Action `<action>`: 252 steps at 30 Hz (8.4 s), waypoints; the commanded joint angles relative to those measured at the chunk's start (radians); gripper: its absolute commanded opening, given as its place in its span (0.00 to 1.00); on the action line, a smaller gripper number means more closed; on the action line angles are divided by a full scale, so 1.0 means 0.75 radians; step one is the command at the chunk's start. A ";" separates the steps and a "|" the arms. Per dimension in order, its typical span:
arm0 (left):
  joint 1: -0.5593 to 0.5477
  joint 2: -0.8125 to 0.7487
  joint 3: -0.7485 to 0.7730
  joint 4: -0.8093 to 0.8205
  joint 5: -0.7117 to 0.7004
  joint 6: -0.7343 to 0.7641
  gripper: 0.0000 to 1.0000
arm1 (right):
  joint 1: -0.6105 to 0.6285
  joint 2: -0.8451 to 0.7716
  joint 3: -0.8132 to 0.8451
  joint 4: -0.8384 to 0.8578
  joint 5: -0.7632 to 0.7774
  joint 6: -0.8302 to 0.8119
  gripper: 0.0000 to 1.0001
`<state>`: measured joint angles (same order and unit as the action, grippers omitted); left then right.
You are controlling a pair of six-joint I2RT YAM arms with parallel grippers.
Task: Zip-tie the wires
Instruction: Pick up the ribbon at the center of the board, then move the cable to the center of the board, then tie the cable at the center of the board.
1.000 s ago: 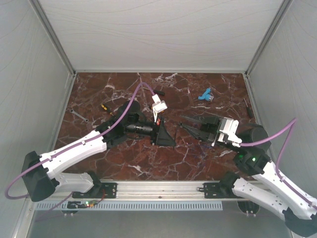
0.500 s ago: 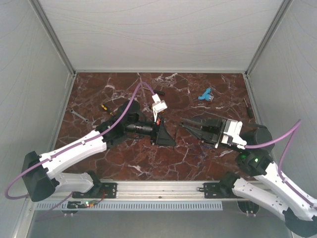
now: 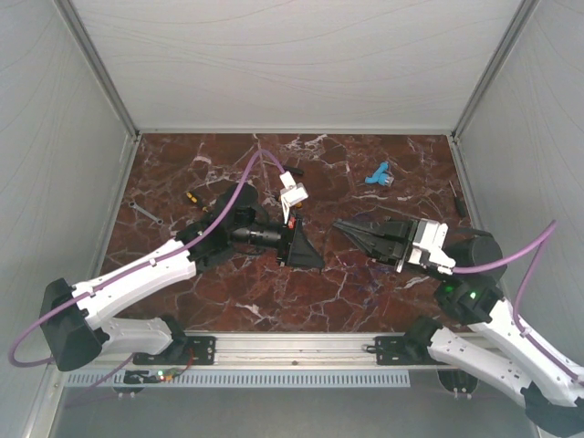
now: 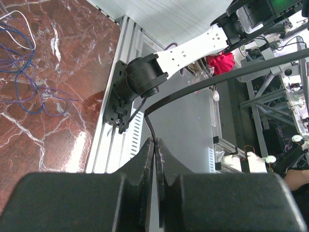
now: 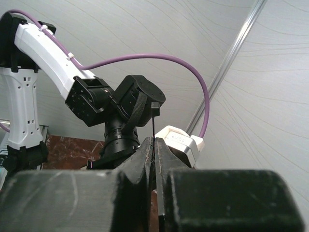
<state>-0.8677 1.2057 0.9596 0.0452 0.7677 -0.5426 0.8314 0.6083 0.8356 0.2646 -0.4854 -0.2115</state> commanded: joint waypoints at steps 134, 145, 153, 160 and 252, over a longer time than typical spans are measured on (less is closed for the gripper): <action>0.157 -0.331 -0.349 -0.411 -0.772 0.165 0.77 | -0.119 0.830 -0.481 0.021 1.430 0.878 0.00; 0.003 -0.173 -0.469 -0.191 -0.596 0.059 0.39 | -0.230 0.655 -0.547 0.181 1.363 0.427 0.00; -0.037 -0.116 -0.582 -0.104 -0.584 -0.021 0.28 | -0.170 0.662 -0.565 0.341 1.385 0.001 0.00; -0.093 -0.077 -0.655 -0.077 -0.585 -0.061 0.24 | -0.059 0.750 -0.655 0.680 1.500 -0.409 0.00; -0.085 0.196 -0.670 0.053 -0.807 -0.183 0.11 | 0.128 0.446 -0.802 0.651 1.049 -0.238 0.00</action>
<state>-0.9253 1.3350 0.4374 0.0208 0.1833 -0.6670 0.9424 0.9596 0.2184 0.7094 0.3107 -0.3428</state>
